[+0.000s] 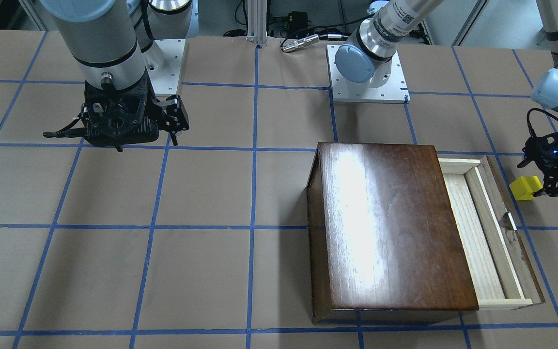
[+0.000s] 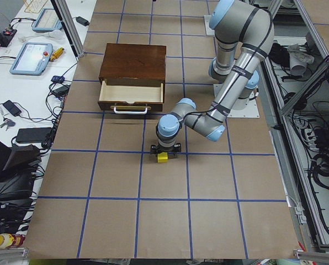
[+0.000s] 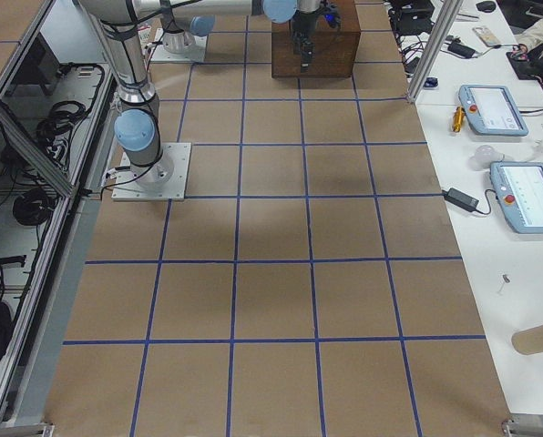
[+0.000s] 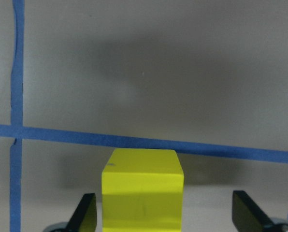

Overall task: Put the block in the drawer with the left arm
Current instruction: 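Lower the left gripper around the yellow cube and close on it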

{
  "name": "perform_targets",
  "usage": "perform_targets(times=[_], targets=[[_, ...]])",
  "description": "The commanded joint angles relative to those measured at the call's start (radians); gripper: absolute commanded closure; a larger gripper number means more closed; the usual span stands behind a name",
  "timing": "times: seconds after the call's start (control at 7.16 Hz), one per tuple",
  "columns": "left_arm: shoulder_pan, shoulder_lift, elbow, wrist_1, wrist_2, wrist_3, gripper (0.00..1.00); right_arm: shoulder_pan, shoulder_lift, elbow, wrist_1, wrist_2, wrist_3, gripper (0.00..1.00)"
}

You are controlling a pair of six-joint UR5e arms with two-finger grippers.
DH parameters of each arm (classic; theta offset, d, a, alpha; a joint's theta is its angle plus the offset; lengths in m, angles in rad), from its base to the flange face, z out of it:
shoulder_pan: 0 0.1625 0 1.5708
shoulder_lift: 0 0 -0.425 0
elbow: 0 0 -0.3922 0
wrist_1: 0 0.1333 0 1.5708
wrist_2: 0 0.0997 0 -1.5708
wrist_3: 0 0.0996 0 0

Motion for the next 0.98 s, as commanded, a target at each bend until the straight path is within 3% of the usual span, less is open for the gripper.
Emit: perform_targets(times=[0.0, 0.56, 0.84], targets=[[0.0, -0.027, 0.0, 0.034, -0.028, 0.017, 0.0, 0.0, 0.0, 0.0, 0.0, 0.001, 0.001, 0.0], [0.0, -0.042, 0.005, 0.035, -0.032, 0.028, 0.04, 0.0, 0.0, 0.0, 0.0, -0.001, 0.0, 0.0], [0.0, -0.041, 0.005, 0.038, -0.029, 0.046, 0.82, 0.0, 0.0, 0.0, 0.0, -0.001, 0.0, 0.0]])
